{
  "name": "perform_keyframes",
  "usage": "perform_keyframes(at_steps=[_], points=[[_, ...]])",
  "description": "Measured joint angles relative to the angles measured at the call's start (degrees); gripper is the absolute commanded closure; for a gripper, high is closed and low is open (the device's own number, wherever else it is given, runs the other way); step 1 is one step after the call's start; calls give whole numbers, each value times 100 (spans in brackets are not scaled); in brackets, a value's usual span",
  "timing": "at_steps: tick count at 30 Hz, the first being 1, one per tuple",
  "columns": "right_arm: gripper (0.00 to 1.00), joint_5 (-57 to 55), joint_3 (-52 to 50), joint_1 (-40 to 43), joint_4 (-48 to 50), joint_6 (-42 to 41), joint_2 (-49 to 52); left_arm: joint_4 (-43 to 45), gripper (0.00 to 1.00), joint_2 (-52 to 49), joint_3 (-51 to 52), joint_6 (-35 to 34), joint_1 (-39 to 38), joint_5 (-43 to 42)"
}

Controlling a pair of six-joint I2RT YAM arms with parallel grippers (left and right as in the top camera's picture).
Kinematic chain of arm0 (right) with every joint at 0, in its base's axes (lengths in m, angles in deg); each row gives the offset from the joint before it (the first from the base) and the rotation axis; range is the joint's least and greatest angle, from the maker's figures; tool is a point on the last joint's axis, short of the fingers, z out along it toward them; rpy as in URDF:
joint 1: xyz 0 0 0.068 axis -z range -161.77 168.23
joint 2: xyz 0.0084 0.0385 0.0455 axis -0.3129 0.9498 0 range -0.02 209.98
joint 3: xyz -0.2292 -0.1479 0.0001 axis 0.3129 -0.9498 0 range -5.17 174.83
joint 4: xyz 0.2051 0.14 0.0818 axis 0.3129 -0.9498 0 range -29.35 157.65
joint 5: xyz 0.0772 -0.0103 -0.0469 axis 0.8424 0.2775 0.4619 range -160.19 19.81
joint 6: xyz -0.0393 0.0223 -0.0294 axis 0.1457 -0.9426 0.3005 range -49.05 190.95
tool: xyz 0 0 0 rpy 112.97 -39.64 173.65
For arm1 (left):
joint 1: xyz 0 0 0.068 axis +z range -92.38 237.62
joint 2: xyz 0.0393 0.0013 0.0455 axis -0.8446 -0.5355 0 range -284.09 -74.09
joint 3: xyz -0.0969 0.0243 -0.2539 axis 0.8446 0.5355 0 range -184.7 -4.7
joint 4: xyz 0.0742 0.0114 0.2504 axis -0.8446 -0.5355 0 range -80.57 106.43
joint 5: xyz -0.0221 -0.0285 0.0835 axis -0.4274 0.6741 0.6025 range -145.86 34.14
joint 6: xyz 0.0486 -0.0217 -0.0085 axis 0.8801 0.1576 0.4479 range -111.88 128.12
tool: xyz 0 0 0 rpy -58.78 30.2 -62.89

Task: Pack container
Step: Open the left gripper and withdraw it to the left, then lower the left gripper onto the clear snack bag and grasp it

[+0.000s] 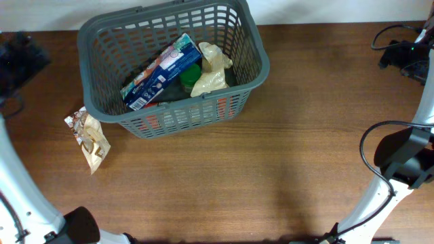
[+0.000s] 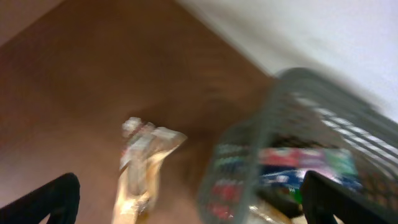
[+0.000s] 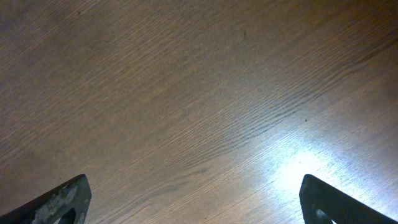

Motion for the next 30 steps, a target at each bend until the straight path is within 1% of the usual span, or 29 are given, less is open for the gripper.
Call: perform_keyframes(at_steps=[6,9,12,17,23,28,30], points=[[1,0,0,0,2,-2,0,-662,0,9,48,-348,544,538],[1,0,0,0,2,-2,0,-693,0,20,352,-321,664,763],[1,0,0,0,0,0,0,-535,0,28,973,-184,678,850],[1,0,0,0,2,-2,0,214,0,24,2520,-7,680,765],[1,-2,0,0,0,0,0,1471,0,17,4411,337,682,404],[1,0,0,0,4,-2,0,2312,0,17,5440,811,664,315],[1,0,0,0,4,-2,0,2514,0,17,5637,1016,638,313]])
